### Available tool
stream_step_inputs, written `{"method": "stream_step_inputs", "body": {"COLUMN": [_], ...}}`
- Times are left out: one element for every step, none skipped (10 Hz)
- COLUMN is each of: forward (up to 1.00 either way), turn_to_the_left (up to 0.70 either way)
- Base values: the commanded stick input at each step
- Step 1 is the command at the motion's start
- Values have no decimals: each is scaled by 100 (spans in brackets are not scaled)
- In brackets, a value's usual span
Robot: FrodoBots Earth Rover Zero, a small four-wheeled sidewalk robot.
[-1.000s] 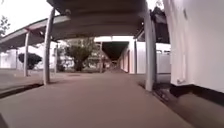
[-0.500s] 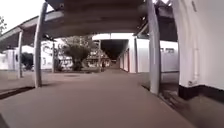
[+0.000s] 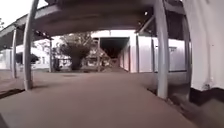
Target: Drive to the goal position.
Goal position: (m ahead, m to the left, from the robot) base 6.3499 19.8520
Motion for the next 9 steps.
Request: {"method": "stream_step_inputs", "body": {"forward": [85, 85, 85, 85, 85, 85, 85, 85, 85], "turn_to_the_left": [0, 0, 0, 0, 0, 0, 0, 0, 0]}}
